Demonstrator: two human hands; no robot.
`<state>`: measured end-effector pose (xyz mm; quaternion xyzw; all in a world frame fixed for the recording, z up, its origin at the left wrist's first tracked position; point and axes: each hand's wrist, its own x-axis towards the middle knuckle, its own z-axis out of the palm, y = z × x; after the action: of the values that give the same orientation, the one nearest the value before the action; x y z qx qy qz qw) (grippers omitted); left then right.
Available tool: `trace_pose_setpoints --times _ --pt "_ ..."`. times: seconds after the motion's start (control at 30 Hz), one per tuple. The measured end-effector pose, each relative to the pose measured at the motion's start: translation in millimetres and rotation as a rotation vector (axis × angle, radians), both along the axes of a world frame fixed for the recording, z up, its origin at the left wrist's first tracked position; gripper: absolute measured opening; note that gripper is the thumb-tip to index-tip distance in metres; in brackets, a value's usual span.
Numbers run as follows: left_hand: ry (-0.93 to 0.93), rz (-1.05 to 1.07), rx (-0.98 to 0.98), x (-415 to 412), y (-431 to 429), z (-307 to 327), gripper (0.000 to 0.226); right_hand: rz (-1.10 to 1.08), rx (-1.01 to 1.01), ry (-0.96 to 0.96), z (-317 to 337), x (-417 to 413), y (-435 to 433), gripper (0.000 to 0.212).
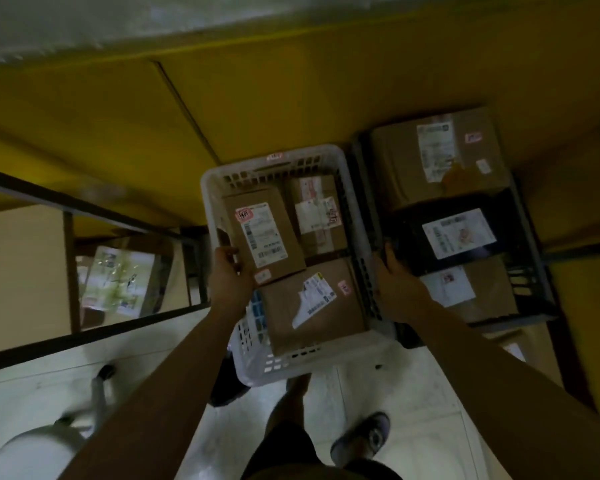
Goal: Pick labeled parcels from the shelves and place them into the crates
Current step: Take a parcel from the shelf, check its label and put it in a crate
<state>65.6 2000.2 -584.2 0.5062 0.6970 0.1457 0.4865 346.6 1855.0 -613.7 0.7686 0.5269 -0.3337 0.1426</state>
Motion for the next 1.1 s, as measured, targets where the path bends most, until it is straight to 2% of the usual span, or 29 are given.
trace_pose_setpoints --times 0.17,0.27,0.43,0.5,0.67,0.83,0.97,1.03,1.1 --pt "0.144 -0.098 0.058 14 30 -39 0.051 -0.019 0.02 -0.038 -18 -8 -8 0.104" --pt "0.211 -0.134 0.025 22 51 -70 0.049 -0.002 0.021 -0.024 -31 -3 -9 0.1" --pt "0.264 -0.076 -0.052 32 73 -103 0.037 0.018 0.054 0.006 -30 4 -8 0.099" --pt "0.251 -0.037 -0.082 34 74 -112 0.037 -0.007 0.106 0.003 -18 5 -6 0.095" --pt "0.076 0.034 -0.177 34 66 -126 0.063 -0.042 0.1 0.048 -12 7 -2 0.091" --pt "0.18 -0.213 -0.15 44 58 -119 0.062 -0.052 0.07 0.065 -9 9 0 0.095" --pt "0.272 -0.365 -0.021 52 54 -98 0.058 -0.05 0.14 0.144 2 17 0 0.095" --pt "0.308 -0.473 0.078 64 52 -79 0.063 -0.054 0.208 0.162 16 20 -6 0.088" --pt "0.322 -0.639 0.195 81 50 -55 0.067 -0.048 0.29 0.168 33 24 -14 0.07"
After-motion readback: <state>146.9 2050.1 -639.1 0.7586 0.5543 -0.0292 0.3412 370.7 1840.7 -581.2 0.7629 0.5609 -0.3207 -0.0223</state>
